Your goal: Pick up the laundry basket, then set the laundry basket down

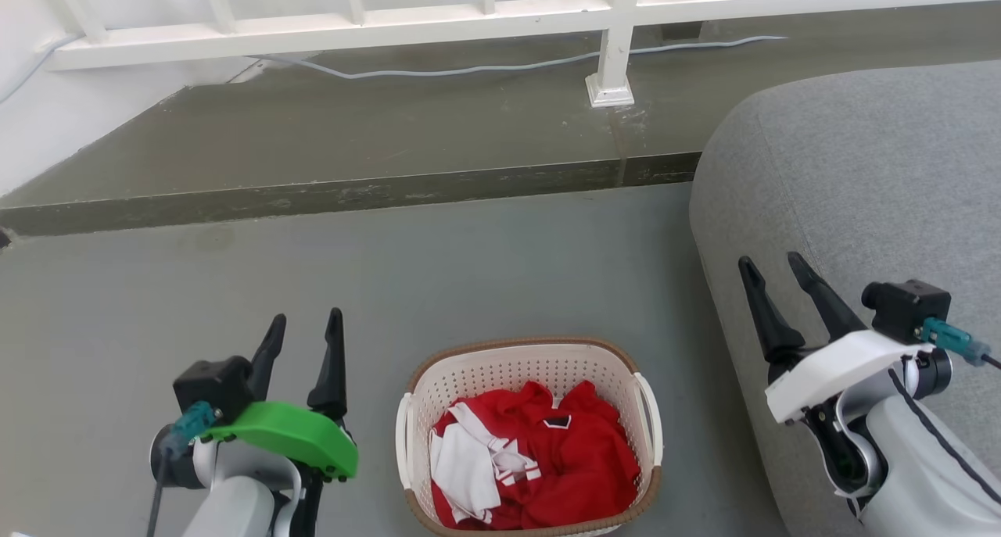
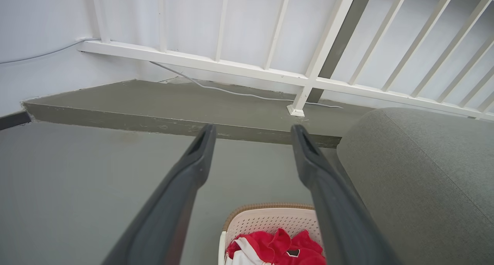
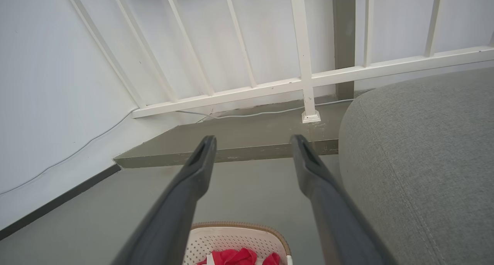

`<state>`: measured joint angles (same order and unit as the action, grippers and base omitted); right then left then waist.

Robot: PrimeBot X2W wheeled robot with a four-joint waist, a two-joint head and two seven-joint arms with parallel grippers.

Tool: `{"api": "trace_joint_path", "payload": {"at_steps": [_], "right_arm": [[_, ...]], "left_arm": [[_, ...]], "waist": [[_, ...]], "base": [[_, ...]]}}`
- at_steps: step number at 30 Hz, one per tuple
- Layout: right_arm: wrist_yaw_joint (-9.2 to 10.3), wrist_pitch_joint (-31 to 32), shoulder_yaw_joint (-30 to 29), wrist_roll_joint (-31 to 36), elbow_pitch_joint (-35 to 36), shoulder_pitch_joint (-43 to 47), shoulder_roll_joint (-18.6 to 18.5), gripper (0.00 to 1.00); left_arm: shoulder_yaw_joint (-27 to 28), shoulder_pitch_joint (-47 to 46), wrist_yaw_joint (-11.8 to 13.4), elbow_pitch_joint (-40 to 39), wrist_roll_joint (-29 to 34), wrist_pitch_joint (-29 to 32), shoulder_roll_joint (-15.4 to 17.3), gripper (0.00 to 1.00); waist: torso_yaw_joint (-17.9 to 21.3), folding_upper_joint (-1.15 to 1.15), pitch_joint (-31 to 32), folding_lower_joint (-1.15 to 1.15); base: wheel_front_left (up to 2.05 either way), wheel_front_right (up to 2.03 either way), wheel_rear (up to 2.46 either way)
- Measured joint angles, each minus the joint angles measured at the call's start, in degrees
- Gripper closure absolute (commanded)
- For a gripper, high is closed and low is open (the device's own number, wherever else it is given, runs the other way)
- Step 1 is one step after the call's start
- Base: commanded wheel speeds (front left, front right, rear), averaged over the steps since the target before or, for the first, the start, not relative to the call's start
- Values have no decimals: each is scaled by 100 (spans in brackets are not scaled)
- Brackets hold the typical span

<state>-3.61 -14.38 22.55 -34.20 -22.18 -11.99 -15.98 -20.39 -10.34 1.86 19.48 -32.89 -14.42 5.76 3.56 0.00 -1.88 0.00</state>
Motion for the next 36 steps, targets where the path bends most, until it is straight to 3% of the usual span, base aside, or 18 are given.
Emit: {"api": "trace_joint_path", "payload": {"at_steps": [36], "right_arm": [[-244, -4, -628, 701, 241, 547, 352, 0]], "left_arm": [[434, 660, -288, -517, 656, 0, -265, 0]], "waist": [[57, 0, -53, 0]], "base": [[0, 0, 0]]}}
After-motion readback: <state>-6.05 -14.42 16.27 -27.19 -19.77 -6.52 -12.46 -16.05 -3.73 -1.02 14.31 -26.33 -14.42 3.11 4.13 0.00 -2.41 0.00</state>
